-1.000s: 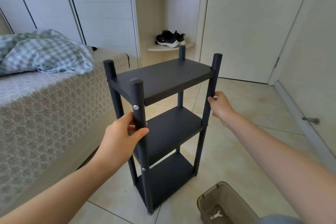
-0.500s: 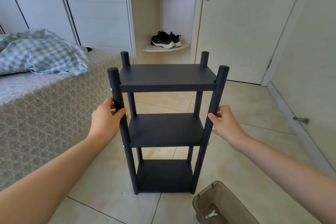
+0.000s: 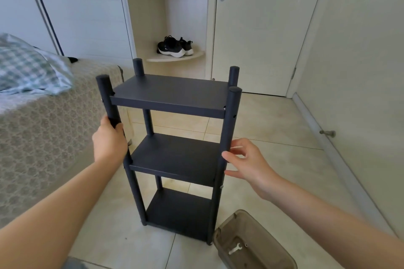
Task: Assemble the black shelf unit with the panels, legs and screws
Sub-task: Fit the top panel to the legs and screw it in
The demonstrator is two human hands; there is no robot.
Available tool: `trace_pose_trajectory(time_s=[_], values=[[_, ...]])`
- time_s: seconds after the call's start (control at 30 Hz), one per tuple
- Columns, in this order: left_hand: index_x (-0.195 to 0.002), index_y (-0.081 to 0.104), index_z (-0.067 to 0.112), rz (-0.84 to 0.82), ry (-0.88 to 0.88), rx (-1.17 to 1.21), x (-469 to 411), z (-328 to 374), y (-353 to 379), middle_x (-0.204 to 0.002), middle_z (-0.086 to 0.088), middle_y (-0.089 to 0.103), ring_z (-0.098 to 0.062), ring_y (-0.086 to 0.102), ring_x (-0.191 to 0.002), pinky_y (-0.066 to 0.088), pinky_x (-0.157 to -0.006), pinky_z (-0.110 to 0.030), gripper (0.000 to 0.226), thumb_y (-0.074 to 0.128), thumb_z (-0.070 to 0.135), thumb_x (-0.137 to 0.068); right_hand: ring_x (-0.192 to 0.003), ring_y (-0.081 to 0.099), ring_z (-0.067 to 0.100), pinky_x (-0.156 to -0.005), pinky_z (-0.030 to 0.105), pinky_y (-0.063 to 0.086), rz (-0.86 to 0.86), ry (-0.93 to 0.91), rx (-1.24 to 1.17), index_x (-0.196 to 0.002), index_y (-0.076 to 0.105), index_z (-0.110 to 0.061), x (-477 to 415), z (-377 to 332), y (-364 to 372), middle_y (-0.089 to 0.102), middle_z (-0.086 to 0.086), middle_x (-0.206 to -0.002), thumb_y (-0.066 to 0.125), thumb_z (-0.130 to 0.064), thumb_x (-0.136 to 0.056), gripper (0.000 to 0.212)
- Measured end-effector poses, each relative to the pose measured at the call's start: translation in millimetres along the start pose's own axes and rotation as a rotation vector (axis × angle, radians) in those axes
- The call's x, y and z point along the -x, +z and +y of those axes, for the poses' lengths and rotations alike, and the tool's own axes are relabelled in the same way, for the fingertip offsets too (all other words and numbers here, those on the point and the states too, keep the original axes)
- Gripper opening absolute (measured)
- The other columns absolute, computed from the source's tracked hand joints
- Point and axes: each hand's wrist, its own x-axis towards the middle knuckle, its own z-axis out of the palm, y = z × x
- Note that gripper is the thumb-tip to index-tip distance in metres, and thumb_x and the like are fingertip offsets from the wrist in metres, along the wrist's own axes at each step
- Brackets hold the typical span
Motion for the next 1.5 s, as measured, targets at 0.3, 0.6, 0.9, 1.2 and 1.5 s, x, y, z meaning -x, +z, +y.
trace_pose_trajectory(time_s=[0.3,0.6,0.9,1.2,1.5], values=[[-0.156,-0.017,0.009,-0.180,-0.055,-0.079,45.4,23.1,16.9,-0.167,-0.010,-0.011,-0.036,0.012,-0.152,0.026,-0.118,-0.045,0.091,0.054,0.007,-0.098,-0.104,0.063,0.007,-0.080,0.019,0.056,-0.105,-0.068,0.009,-0.118,0.060,-0.023,8.7,1.5,-18.9,0.064,-0.008,-0.111,0.062,-0.014,-0.094,0.025],[-0.151,0.034,0.028,-0.672,0.281,0.127,124.2,68.7,63.2,-0.151,0.011,0.045,-0.012,0.042,-0.140,0.035,-0.109,-0.028,0.064,0.065,0.022,-0.096,-0.106,0.061,0.009,-0.087,0.025,0.056,-0.166,-0.018,0.124,-0.123,0.059,-0.022,14.3,22.4,-50.8,0.065,-0.005,-0.114,0.058,-0.015,-0.096,0.027],[-0.116,0.051,0.025,-0.566,0.309,0.188,126.5,85.0,92.8,-0.115,0.006,0.064,-0.012,0.061,-0.105,0.047,-0.077,-0.012,0.023,0.063,0.024,-0.096,-0.096,0.064,0.012,-0.079,0.021,0.055,-0.247,0.169,0.290,-0.113,0.060,-0.021,7.4,80.8,-60.0,0.063,-0.001,-0.105,0.059,-0.020,-0.096,0.017],[-0.112,0.053,0.026,-0.597,0.361,0.156,123.5,79.3,78.3,-0.109,0.007,0.067,-0.012,0.066,-0.103,0.053,-0.083,-0.018,0.020,0.064,0.026,-0.095,-0.092,0.064,0.023,-0.081,0.034,0.056,-0.428,0.305,0.564,-0.115,0.062,-0.008,11.0,132.9,-54.9,0.064,0.006,-0.100,0.057,-0.018,-0.094,0.024],[-0.113,0.061,0.025,-0.635,0.366,0.172,122.6,63.7,48.8,-0.104,0.008,0.073,-0.009,0.071,-0.098,0.058,-0.092,-0.033,0.025,0.068,0.025,-0.090,-0.072,0.061,0.008,-0.070,0.022,0.052,-0.539,0.336,0.735,-0.104,0.070,0.001,-0.9,209.5,-19.1,0.067,0.011,-0.093,0.061,-0.014,-0.086,0.024]])
